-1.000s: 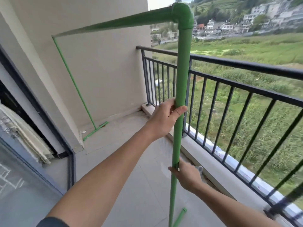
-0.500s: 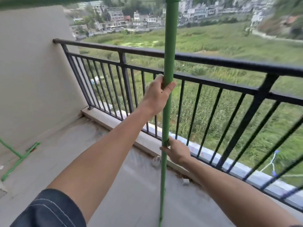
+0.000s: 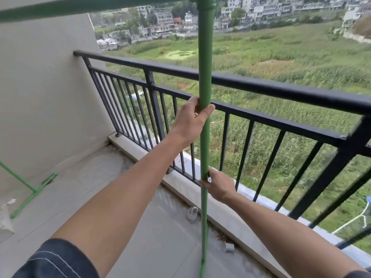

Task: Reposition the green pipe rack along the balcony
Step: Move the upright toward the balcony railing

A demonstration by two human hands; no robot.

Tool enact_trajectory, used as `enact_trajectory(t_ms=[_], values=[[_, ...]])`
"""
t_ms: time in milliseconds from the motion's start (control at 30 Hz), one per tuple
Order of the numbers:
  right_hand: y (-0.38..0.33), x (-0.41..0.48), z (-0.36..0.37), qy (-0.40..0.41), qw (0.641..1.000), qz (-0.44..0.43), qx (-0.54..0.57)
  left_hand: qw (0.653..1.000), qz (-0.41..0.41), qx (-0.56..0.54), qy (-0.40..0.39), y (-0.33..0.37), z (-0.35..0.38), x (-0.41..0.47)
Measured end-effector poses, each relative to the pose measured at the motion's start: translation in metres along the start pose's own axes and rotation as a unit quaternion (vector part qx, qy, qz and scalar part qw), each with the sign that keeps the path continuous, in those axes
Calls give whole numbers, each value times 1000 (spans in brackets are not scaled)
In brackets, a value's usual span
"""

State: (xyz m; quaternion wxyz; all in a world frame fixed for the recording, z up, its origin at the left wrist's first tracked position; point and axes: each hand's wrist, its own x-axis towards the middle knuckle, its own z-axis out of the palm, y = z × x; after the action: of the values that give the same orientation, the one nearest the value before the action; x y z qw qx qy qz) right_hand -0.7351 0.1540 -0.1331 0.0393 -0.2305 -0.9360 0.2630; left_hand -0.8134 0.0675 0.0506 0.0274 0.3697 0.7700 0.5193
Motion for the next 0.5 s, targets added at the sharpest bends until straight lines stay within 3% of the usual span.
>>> enact_trajectory(t_ms=[333, 500], values=[[11, 26, 6, -6, 999, -26, -25, 1000, -3, 1, 27, -11, 7, 19], [10, 13, 18, 0, 999, 34, -27, 1000, -24, -1, -8, -21, -9, -22]])
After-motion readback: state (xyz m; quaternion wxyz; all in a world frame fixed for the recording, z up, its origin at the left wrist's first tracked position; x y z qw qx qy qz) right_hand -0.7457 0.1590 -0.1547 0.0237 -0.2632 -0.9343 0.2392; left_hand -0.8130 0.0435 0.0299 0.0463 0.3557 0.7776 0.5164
